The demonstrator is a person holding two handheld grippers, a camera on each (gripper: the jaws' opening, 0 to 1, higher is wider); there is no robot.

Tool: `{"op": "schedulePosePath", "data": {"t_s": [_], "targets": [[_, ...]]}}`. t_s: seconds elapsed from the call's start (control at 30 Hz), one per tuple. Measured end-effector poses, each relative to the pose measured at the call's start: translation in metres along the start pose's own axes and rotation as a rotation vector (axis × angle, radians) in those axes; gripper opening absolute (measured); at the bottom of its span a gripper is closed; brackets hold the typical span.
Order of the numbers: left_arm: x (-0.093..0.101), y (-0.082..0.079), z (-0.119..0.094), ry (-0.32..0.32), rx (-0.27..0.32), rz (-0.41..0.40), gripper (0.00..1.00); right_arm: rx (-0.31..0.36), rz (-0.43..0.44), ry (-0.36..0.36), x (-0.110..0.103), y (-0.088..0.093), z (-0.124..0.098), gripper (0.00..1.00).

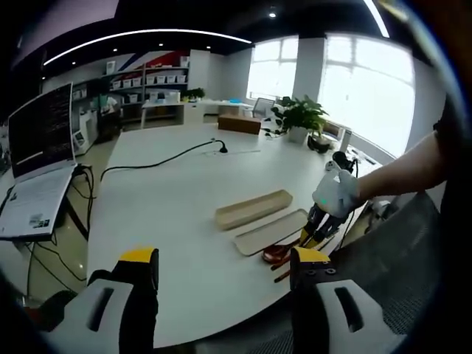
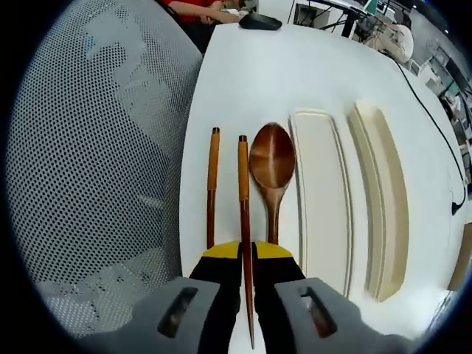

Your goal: Arrange the utensils inside the cutlery case until each visible utensil rests in its matching compartment.

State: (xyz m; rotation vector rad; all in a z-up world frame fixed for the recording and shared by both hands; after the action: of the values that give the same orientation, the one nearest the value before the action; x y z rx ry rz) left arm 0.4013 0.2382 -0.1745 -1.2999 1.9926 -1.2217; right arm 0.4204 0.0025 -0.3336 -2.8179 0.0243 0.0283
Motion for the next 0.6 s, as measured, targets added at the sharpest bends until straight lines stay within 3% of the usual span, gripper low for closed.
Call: {"op": "schedulePosePath", "data": {"t_s": [0.3, 0.6], "targets": [[0.0010, 0.0001, 0.0002, 0.005, -0.003, 0.004, 0.75, -0.078, -0.044, 0.030, -0.0020, -0.0025, 0.0018, 0.03], [0.0019, 0.0010, 0.0003, 0.009, -0.009, 0.013, 0.74, -0.076, -0.020, 0.019, 0.0002, -0.0011, 0.0018, 0.02]]}}
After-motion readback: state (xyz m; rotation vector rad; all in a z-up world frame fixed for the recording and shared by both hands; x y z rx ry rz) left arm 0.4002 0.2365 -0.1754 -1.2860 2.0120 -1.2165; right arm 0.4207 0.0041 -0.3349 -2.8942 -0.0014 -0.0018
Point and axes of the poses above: the point that each gripper's makers call its tool centre point, and the gripper's own axes: z roughly forward along the fingers, x roughly to its right, y roughly out of its underside, the point moved 3 cm from there along -z, roughly backward along the fingers, and after that the axes turned 2 degrees about x, right-handed, at the moved point
